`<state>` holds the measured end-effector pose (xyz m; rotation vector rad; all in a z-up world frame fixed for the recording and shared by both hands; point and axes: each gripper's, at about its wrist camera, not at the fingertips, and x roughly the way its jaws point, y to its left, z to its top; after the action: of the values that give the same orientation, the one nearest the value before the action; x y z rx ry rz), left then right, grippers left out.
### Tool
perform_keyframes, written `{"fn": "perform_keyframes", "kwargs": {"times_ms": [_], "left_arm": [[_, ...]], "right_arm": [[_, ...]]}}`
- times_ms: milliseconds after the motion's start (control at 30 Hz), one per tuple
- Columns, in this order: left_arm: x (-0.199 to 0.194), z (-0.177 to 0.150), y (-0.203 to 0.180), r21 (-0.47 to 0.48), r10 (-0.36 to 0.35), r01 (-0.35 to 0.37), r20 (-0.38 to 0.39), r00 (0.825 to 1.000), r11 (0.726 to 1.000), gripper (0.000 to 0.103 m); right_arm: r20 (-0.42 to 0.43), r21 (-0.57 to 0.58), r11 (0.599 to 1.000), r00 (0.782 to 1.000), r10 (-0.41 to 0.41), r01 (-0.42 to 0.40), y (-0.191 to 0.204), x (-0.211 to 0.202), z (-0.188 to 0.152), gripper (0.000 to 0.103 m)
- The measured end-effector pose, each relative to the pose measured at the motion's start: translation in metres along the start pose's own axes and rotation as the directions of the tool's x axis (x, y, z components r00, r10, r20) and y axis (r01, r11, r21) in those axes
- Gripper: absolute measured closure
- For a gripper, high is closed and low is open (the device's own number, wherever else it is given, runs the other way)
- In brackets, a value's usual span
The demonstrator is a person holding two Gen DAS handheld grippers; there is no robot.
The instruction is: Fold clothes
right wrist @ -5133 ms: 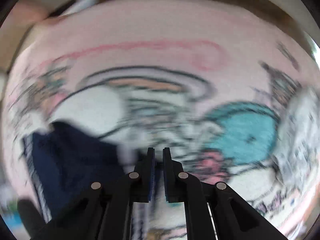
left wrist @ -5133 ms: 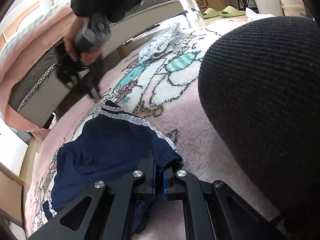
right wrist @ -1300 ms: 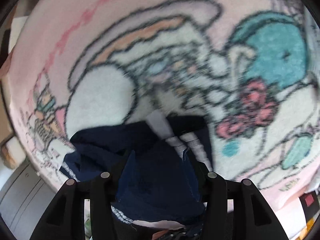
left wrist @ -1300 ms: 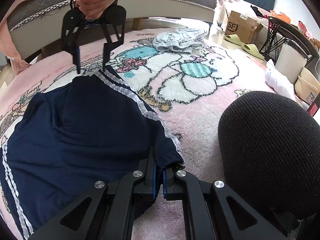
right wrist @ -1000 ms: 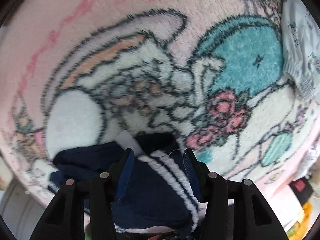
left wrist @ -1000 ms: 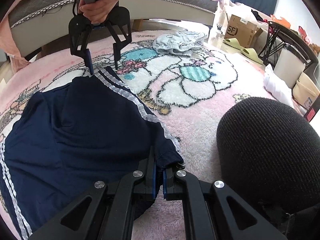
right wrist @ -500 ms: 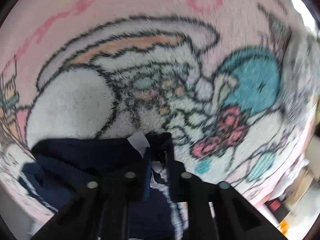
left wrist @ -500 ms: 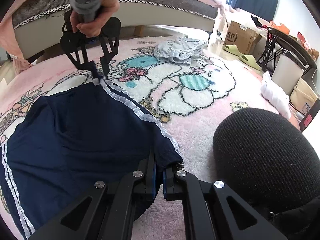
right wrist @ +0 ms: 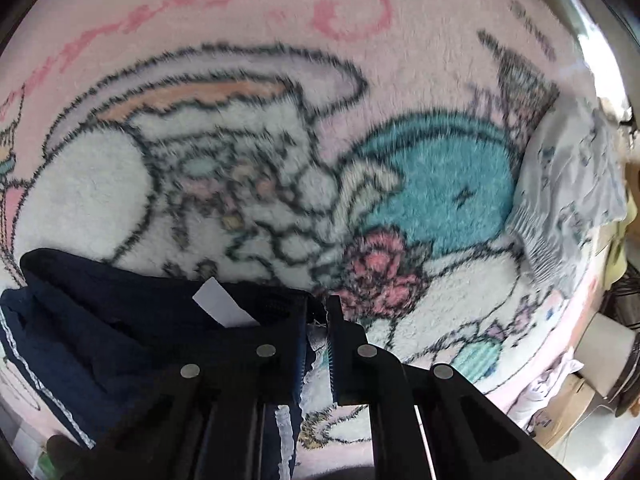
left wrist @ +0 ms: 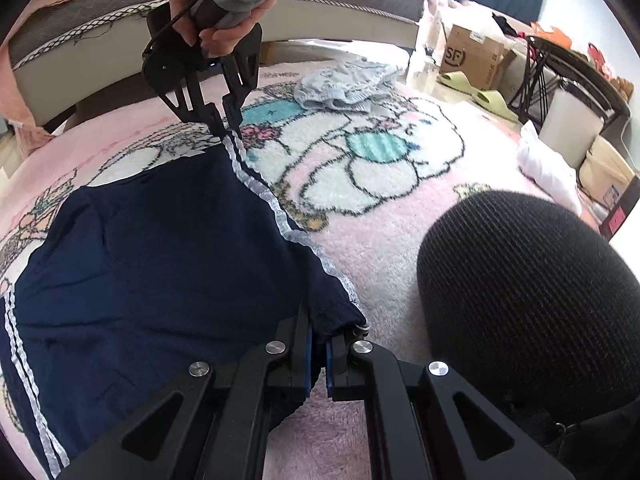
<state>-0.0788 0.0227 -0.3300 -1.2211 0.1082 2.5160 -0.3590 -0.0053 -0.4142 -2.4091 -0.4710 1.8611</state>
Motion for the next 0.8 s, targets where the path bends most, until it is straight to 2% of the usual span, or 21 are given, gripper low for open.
{"fn": "perform_keyframes", "kwargs": {"times_ms": [67, 167, 233, 267, 333, 367, 500, 600, 700, 800], "left_arm": [[0.002, -0.001, 0.000, 0.002, 0.008, -0.008, -0.010, 1.000, 1.000, 0.099], [0.003, -0.003, 0.000, 0.000, 0.011, -0.011, -0.017, 1.000, 1.000, 0.100], [0.003, -0.002, -0.001, 0.004, 0.012, -0.012, -0.017, 1.000, 1.000, 0.100], [0.003, -0.002, -0.001, 0.006, 0.013, -0.013, -0.017, 1.000, 1.000, 0.100], [0.003, -0.002, -0.001, 0.005, 0.010, -0.010, -0.017, 1.000, 1.000, 0.100], [0.002, -0.003, 0.000, 0.003, 0.006, -0.006, -0.017, 1.000, 1.000, 0.100], [0.000, -0.003, 0.001, -0.002, -0.004, 0.004, -0.008, 1.000, 1.000, 0.100], [-0.001, -0.004, 0.002, -0.004, -0.008, 0.008, -0.003, 1.000, 1.000, 0.100], [-0.001, -0.004, 0.004, -0.016, -0.017, 0.017, -0.007, 1.000, 1.000, 0.100], [0.001, -0.005, 0.005, -0.021, -0.025, 0.025, -0.016, 1.000, 0.999, 0.100]], "right_arm": [[0.009, -0.024, 1.000, 1.000, 0.009, -0.009, 0.002, 0.001, -0.006, 0.096], [0.079, -0.092, 0.996, 0.997, 0.005, 0.002, 0.007, -0.013, -0.020, 0.089], [0.166, -0.143, 0.988, 0.986, -0.030, 0.055, 0.017, -0.032, -0.030, 0.077], [0.219, -0.183, 0.980, 0.975, -0.036, 0.078, 0.025, -0.043, -0.035, 0.076], [0.294, -0.292, 0.954, 0.956, 0.021, 0.069, 0.043, -0.063, -0.045, 0.074], [0.303, -0.354, 0.934, 0.951, 0.064, 0.050, 0.053, -0.069, -0.050, 0.074], [0.270, -0.577, 0.817, 0.944, 0.189, 0.001, 0.098, -0.075, -0.071, 0.074], [0.215, -0.676, 0.736, 0.943, 0.253, -0.043, 0.098, -0.061, -0.077, 0.074], [0.172, -0.720, 0.689, 0.942, 0.289, -0.080, 0.106, -0.046, -0.081, 0.074], [0.149, -0.734, 0.673, 0.943, 0.298, -0.096, 0.110, -0.033, -0.082, 0.074]]}}
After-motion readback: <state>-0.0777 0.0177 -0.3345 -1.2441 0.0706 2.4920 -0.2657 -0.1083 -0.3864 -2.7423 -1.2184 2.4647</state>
